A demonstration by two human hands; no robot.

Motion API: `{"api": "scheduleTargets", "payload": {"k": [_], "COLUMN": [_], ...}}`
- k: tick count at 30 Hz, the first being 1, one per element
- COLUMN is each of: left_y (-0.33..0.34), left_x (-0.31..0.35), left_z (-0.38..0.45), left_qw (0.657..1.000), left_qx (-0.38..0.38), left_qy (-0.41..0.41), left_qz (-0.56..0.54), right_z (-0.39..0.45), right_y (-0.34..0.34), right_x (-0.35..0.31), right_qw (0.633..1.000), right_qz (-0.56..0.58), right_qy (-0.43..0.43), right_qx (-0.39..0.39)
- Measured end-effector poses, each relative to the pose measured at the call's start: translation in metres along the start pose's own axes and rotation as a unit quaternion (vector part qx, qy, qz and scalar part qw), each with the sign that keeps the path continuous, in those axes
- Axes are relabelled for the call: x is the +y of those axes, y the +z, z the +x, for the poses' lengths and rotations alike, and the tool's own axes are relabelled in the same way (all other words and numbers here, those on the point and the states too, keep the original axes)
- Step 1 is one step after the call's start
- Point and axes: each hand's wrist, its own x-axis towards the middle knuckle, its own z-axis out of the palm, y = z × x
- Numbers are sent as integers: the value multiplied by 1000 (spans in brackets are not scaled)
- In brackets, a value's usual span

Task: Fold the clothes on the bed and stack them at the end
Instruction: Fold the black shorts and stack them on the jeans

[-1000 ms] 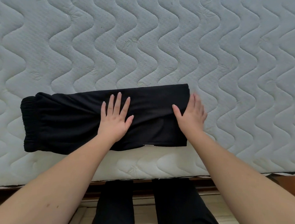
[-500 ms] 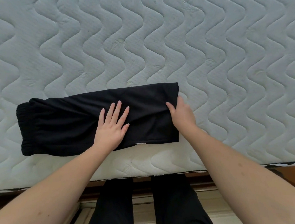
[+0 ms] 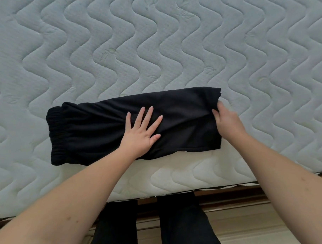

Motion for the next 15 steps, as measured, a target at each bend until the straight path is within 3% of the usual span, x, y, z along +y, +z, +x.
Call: {"api": "scheduleTargets", "payload": {"k": [3, 11, 13, 15], "left_y": [-2, -30, -47, -63], "left_x": [-2, -7, -19, -36], "left_z": [3, 3, -3, -14], "left_qw": [1000, 992, 988, 979], "left_qx": [-31, -112, -90, -15], "left_qy": [-1, 32, 50, 41], "left_qz": [-3, -48, -119, -201], "right_z": [-10, -68, -81, -92], "right_y": [-8, -22, -22, -20], "right_x": [-7, -67, -90, -116], "right_qw": [998, 982, 978, 976], "right_qz": [41, 112, 122, 121], "right_qy": [-36, -140, -153, -165], "right_qx": [-16, 60, 70, 72]}}
